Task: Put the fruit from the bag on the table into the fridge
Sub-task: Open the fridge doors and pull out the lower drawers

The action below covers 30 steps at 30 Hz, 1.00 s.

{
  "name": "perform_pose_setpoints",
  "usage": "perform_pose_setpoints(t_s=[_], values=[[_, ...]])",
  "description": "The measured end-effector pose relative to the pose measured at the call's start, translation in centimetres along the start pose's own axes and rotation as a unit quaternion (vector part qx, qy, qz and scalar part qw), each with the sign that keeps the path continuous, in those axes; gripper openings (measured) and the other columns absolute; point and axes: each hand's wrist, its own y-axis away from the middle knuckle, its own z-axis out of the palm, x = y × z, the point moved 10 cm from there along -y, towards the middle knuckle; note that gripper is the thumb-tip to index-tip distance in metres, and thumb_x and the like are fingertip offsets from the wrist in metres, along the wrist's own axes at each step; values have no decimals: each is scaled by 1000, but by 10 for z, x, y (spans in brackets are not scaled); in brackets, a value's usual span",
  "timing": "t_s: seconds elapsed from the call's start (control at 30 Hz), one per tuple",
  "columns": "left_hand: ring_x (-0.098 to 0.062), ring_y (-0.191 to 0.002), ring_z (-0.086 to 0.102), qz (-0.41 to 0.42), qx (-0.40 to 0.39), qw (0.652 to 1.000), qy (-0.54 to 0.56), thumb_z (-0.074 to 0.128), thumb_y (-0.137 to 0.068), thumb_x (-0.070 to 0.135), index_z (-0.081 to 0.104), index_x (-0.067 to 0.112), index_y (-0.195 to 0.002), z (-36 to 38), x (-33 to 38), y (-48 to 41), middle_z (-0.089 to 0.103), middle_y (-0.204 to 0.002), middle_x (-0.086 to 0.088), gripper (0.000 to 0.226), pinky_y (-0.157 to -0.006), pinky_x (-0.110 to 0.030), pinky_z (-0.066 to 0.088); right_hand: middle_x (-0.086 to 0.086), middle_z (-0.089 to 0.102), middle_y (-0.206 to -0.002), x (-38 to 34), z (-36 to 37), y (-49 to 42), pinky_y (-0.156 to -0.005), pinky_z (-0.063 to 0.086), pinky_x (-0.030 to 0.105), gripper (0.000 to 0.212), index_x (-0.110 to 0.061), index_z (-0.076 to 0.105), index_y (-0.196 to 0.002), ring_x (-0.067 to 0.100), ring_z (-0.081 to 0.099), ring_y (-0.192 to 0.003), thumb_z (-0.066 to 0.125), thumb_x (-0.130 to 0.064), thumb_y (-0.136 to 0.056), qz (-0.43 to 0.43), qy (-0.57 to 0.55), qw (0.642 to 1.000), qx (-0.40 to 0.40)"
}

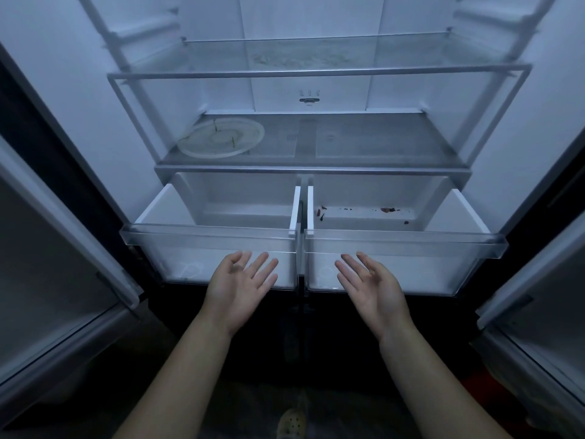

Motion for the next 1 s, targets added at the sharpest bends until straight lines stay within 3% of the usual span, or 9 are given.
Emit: perform_pose_setpoints(t_s=[0.07, 0.13, 0.23, 0.33, 0.4, 0.47, 0.6, 0.73, 1.0], values=[[-26, -110, 61, 28, 13, 985, -172, 41, -97, 25, 52, 11, -127, 7, 6, 5, 59, -129, -9, 35, -94, -39, 45, 12, 65, -116, -15, -3, 6, -97, 48, 39, 25, -7, 56, -117, 23, 64, -105, 49, -21, -97, -36, 212, 976, 16], [-18, -104, 64, 144, 28, 919, -365, 46, -97, 20, 59, 22, -116, 25, 27, 11, 64, -118, -1, 23, -90, -33, 47, 9, 67, -110, -46, 8, 16, -91, 50, 33, 17, -13, 61, -108, 14, 65, -96, 50, -19, -97, -143, 394, 907, 23], [-5, -108, 55, 312, -35, 728, -609, 54, -93, 21, 57, 31, -120, 80, 33, 19, 59, -120, 10, 29, -94, -27, 43, -7, 61, -111, -91, 34, 38, -87, 43, 22, 18, -22, 59, -111, 7, 56, -102, 54, -20, -93, -339, 579, 740, 42], [-11, -120, 45, 390, -95, 528, -748, 55, -90, 24, 47, 24, -136, 124, 4, 15, 52, -131, 6, 46, -99, -29, 37, -2, 53, -125, -110, 43, 39, -97, 35, 30, 36, -17, 53, -126, 18, 44, -120, 56, -22, -91, -418, 705, 569, 63], [-20, -126, 42, 418, -119, 431, -791, 57, -87, 23, 42, 21, -141, 144, -19, 9, 49, -136, -2, 56, -101, -36, 36, 5, 46, -136, -110, 34, 26, -104, 32, 38, 47, -14, 47, -134, 24, 36, -130, 57, -26, -90, -386, 768, 505, 72], [-28, -130, 40, 430, -131, 362, -817, 57, -85, 22, 36, 18, -145, 156, -40, 0, 45, -141, -9, 64, -106, -42, 32, 8, 35, -148, -107, 23, 16, -111, 23, 42, 55, -15, 37, -142, 26, 24, -140, 54, -31, -91, -336, 808, 477, 79], [-22, -140, 22, 368, -107, 323, -866, 49, -90, 29, 15, 22, -151, 153, -62, -22, 27, -152, -3, 70, -114, -42, 10, 8, 15, -157, -94, 14, 12, -117, 3, 38, 70, -19, 13, -151, 24, 4, -146, 50, -33, -93, -297, 867, 396, 64], [-23, -139, 21, 365, -90, 297, -878, 50, -88, 24, 15, 21, -150, 141, -68, -24, 27, -151, -4, 71, -116, -43, 5, 9, 11, -158, -88, 13, 13, -117, -2, 36, 73, -18, 8, -151, 25, 0, -147, 50, -29, -93, -285, 871, 396, 59], [-22, -137, 24, 365, -90, 306, -875, 48, -90, 21, 18, 22, -150, 145, -63, -19, 29, -149, -3, 68, -115, -42, 8, 10, 25, -151, -93, 23, 19, -116, 6, 36, 65, -16, 22, -148, 27, 13, -143, 51, -26, -91, -301, 859, 408, 71]])
